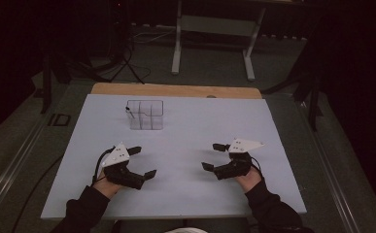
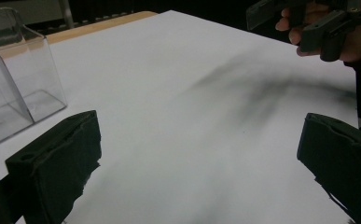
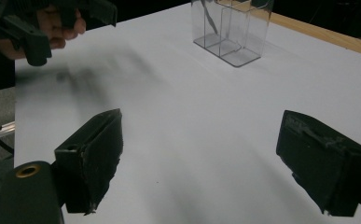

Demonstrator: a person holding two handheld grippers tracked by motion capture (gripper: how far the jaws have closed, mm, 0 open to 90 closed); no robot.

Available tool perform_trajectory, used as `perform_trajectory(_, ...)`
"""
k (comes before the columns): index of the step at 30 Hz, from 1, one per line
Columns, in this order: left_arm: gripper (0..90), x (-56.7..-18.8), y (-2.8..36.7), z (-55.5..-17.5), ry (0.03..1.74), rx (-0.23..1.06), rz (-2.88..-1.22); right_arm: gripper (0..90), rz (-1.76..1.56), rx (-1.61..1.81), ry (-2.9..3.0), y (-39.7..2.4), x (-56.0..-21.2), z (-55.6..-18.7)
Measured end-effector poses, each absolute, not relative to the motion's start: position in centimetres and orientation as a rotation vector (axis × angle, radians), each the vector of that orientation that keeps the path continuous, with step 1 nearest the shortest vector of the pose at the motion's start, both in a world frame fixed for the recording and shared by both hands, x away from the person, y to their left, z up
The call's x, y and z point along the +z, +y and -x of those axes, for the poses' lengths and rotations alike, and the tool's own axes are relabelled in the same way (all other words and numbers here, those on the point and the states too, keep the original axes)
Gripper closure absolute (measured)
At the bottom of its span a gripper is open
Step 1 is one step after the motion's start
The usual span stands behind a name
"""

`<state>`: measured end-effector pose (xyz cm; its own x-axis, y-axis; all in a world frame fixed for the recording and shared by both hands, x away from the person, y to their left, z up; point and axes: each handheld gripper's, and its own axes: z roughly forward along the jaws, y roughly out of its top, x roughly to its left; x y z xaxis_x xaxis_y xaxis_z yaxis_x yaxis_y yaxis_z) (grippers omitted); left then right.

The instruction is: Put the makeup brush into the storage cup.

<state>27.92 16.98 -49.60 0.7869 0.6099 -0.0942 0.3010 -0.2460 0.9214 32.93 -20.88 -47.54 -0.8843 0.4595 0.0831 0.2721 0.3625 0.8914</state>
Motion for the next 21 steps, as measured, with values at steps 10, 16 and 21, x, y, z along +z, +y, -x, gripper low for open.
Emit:
perform_trajectory(10,0.4,-49.95,17.2,-27.5,0.702,0.388,-1.834,14.5,-0.664,1.536,2.437,-21.02,-47.66,-33.05)
perform_trajectory(16,0.4,-50.27,17.32,-27.65,0.722,0.384,-1.835,14.5,-0.671,1.535,2.436,-21.17,-47.81,-33.15)
perform_trajectory(21,0.4,-50.28,17.18,-27.64,0.725,0.385,-1.822,14.5,-0.668,1.528,2.443,-21.11,-47.93,-33.15)
